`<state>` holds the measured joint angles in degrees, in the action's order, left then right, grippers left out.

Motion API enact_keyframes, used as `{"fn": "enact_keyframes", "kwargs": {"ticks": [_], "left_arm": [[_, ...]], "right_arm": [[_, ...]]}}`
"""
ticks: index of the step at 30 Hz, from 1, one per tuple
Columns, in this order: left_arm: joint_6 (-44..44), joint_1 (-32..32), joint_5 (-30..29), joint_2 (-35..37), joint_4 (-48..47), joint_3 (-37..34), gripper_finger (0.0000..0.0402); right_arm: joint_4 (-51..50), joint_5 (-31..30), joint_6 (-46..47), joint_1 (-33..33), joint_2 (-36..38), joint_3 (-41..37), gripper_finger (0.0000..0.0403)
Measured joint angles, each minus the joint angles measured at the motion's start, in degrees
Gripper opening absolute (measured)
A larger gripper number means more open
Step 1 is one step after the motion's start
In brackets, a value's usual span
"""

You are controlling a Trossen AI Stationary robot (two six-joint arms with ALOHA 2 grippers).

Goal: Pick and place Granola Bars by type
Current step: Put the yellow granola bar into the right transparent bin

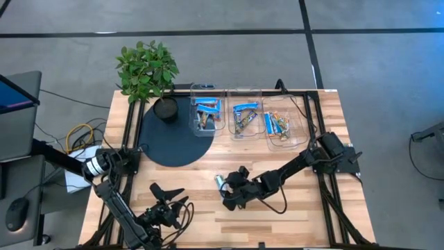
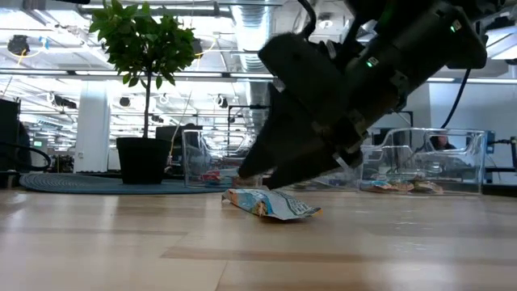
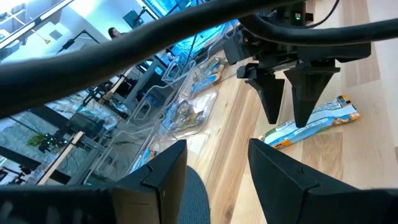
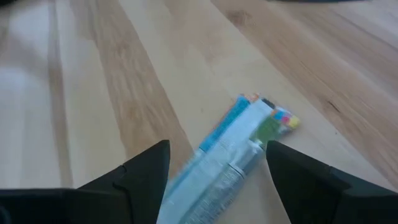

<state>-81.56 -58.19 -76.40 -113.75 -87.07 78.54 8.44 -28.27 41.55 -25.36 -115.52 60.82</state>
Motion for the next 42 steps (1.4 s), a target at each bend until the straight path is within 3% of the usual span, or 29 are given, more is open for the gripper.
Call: {"fn": "enact_keyframes", "kwargs": {"ticks": [42], "left_arm": [[0.24, -0.04, -0.12, -0.02, 0.66, 0.00, 0.0167]], "right_arm": [[0.68, -1.46, 0.50, -1.67, -0.09, 0.00, 0.0260]]}}
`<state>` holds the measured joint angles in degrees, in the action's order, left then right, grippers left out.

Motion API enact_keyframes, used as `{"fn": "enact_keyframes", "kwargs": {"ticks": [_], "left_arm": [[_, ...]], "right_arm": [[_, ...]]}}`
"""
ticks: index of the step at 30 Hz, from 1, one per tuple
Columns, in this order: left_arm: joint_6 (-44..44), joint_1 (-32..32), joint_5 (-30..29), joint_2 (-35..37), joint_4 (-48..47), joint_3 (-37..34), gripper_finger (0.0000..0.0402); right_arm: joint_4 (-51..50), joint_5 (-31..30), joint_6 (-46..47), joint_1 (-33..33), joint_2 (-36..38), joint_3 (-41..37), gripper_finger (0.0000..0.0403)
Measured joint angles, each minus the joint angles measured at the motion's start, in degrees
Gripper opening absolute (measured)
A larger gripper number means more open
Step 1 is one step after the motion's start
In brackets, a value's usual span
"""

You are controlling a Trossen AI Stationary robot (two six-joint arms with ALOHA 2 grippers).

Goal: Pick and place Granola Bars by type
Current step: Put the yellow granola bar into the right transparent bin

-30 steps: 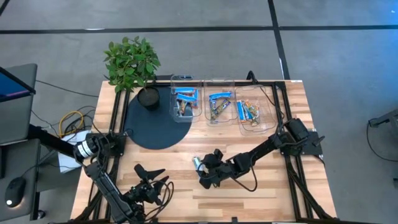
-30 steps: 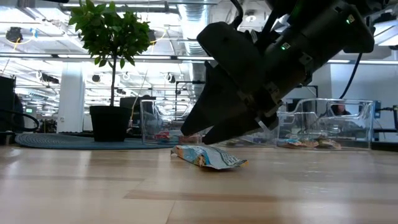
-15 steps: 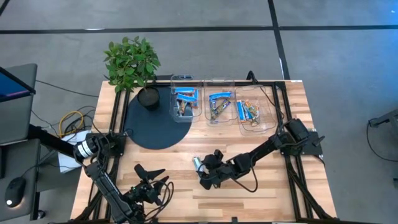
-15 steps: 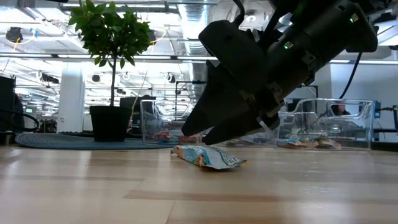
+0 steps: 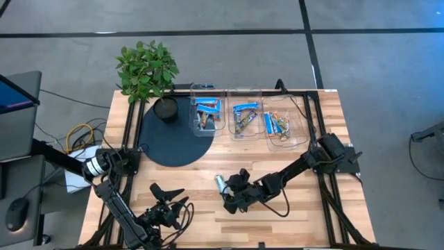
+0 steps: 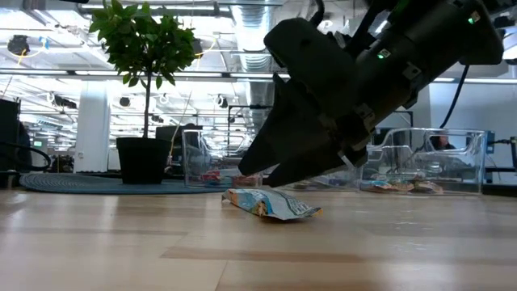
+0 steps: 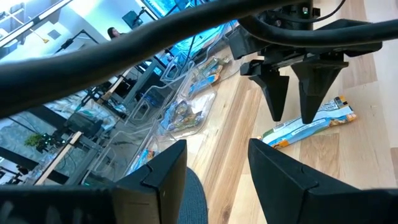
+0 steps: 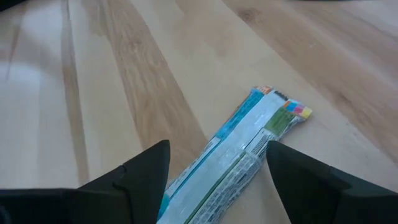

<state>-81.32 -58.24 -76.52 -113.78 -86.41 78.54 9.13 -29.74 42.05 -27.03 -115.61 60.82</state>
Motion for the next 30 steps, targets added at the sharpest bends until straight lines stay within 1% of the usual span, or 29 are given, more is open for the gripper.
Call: {"fn": "enact_keyframes", "kwargs": {"ticks": [12, 16, 20, 24, 30], "left_arm": [[0.02, 0.00, 0.01, 0.00, 0.15, 0.00, 0.0167], [0.02, 0.10, 0.03, 0.00, 0.19, 0.00, 0.0167], [0.02, 0.13, 0.03, 0.00, 0.19, 0.00, 0.0167], [0.02, 0.13, 0.03, 0.00, 0.19, 0.00, 0.0167], [0.04, 0.14, 0.03, 0.00, 0.24, 0.00, 0.0167]], "right_arm": [[-0.48, -0.62, -0.49, -1.45, 0.00, 0.02, 0.0260], [0.95, -1.87, -4.05, -2.25, 0.00, 0.01, 0.0260], [1.26, -2.45, -5.44, -2.90, 0.00, 0.02, 0.0260], [5.96, -3.32, -9.14, -3.34, 0.00, 0.02, 0.0260], [6.82, -4.72, -9.56, -2.40, 0.00, 0.02, 0.0260]]}}
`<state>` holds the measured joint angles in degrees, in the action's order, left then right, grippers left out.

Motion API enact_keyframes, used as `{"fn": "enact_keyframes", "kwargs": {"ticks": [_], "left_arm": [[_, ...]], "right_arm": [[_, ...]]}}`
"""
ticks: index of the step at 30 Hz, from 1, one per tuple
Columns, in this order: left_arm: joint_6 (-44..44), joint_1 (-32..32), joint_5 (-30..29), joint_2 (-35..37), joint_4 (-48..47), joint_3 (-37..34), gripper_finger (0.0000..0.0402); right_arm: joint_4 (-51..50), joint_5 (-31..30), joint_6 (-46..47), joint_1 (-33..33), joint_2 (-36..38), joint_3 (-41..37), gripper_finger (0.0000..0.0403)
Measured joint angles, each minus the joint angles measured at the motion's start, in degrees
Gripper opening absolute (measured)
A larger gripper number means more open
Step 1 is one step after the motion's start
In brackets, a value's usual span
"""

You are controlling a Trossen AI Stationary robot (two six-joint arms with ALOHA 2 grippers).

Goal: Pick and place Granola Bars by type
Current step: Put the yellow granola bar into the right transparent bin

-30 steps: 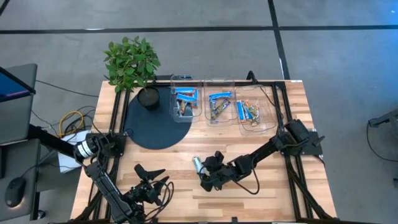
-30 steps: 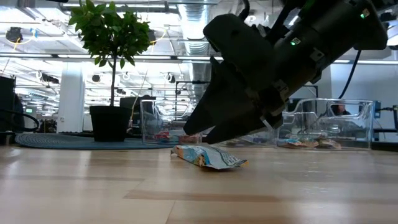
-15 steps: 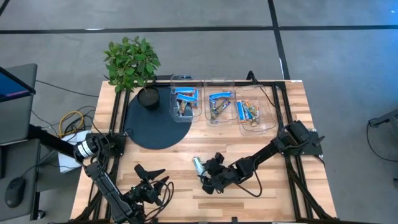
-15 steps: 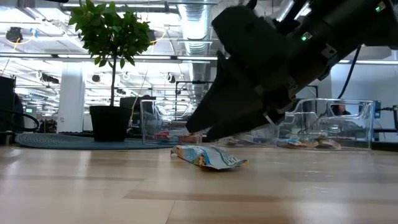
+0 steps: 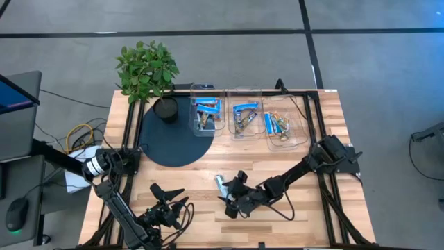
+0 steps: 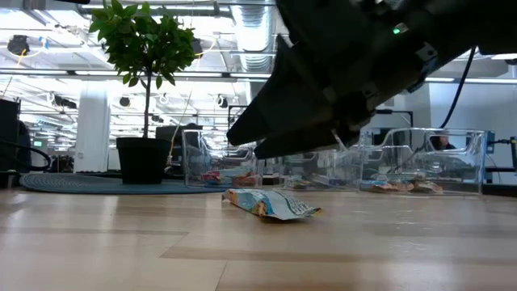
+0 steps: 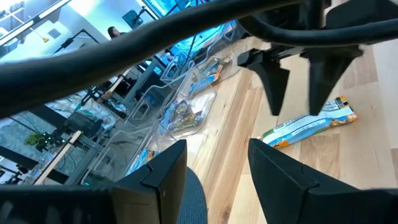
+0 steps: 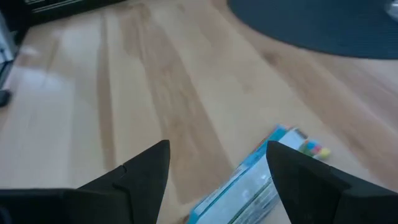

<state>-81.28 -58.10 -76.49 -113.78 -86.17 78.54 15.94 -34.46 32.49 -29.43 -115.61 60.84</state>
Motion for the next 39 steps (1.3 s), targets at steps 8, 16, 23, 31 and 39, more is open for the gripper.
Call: {"fn": "enact_keyframes", "kwargs": {"ticks": [8, 16, 23, 31, 39], "left_arm": [[0.01, 0.17, -0.12, 0.00, 0.00, 0.00, 0.0167], [0.01, 0.82, -0.31, 0.00, 0.20, 0.00, 0.0167], [0.01, 0.93, -0.33, 0.00, 0.22, 0.00, 0.0167], [0.55, 0.98, 1.36, 0.00, 0.20, 0.02, 0.0167], [0.64, 0.98, 2.29, 0.00, 0.20, 0.02, 0.0167]], "right_arm": [[0.03, -1.88, -3.70, 1.13, 0.00, 2.34, 0.0260], [1.86, -1.77, -7.08, 1.91, 0.00, 3.02, 0.0260], [9.26, 1.95, -9.77, 1.53, -7.17, 5.52, 0.0260], [0.40, -2.76, -11.35, 0.89, -5.23, 9.47, 0.0260], [-15.87, -4.73, 7.83, 1.44, -2.55, 9.49, 0.0260]]}}
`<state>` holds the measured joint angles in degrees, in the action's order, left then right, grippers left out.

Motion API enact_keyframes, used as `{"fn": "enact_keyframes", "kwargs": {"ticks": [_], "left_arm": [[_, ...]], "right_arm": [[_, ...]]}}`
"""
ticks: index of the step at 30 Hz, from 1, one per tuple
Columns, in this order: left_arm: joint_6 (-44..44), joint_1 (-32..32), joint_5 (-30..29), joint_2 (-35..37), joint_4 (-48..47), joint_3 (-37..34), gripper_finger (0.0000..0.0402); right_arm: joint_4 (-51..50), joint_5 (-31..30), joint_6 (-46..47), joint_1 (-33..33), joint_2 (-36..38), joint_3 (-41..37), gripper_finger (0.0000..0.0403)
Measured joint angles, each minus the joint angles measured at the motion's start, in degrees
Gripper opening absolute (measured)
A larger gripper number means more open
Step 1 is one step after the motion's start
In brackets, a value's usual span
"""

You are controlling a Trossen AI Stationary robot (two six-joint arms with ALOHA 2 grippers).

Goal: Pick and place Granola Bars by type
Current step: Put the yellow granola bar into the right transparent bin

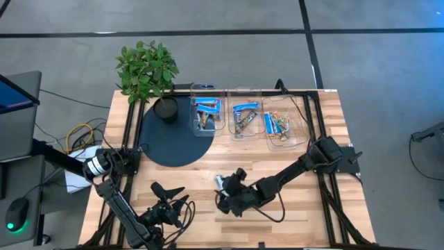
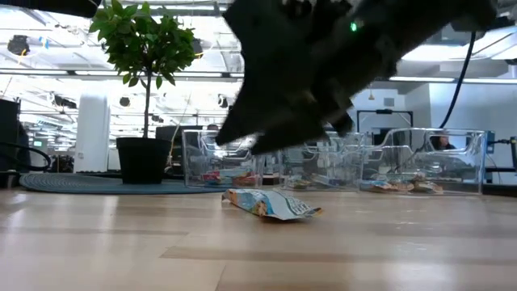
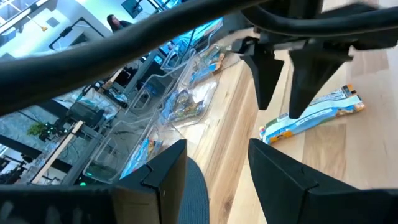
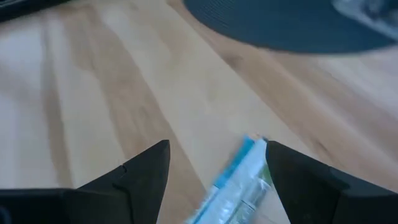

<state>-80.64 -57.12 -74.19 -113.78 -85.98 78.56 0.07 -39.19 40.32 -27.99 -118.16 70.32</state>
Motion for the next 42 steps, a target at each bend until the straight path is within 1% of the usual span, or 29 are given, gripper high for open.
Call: {"fn": "enact_keyframes", "kwargs": {"ticks": [3, 7, 10, 16, 20, 24, 30, 34, 36, 39, 42], "left_arm": [[-0.02, 0.00, 0.00, 0.00, 0.00, 0.00, 0.0167], [-0.04, 0.10, -0.09, 0.00, 0.01, 0.02, 0.0167], [-0.04, 0.32, -0.55, 0.00, 0.07, 0.02, 0.0167], [0.25, 1.19, -1.08, 0.00, 1.27, 0.02, 0.0167], [1.85, 1.75, -1.05, 0.00, 2.68, 0.02, 0.0167], [3.72, 2.26, -1.07, 0.00, 4.38, 0.02, 0.0167], [6.13, 2.87, -1.05, 0.00, 6.56, 0.02, 0.0167], [7.18, 3.28, -1.00, 0.00, 7.56, 0.02, 0.0167], [7.58, 3.37, -1.01, 0.00, 7.59, 0.02, 0.0167], [7.61, 3.52, -0.52, 0.00, 7.51, 0.02, 0.0167], [8.31, 3.52, 0.13, 0.00, 7.52, 0.02, 0.0167]], "right_arm": [[-2.99, -0.01, 4.71, 0.11, -1.11, 0.04, 0.0260], [-5.85, -1.66, 7.64, -0.62, -1.26, 0.90, 0.0260], [-8.66, -1.94, 8.92, -0.75, -1.19, 1.34, 0.0260], [-9.77, -1.69, 10.57, -0.76, -1.19, 1.51, 0.0260], [-9.95, -1.57, 10.75, -0.77, -1.19, 1.52, 0.0260], [-10.01, 0.15, 10.80, -0.42, -1.19, 1.51, 0.0260], [-10.21, 0.23, 10.80, -0.39, -1.20, 1.51, 0.0260], [-8.50, 0.48, 10.64, -0.02, -3.98, 1.31, 0.0260], [-5.18, 2.96, 10.49, 0.66, -5.64, 1.99, 0.0260], [-5.82, 5.28, 10.28, 1.65, -5.60, 1.95, 0.0260], [-6.09, 4.82, 10.33, 1.83, -6.00, 2.01, 0.0260]]}}
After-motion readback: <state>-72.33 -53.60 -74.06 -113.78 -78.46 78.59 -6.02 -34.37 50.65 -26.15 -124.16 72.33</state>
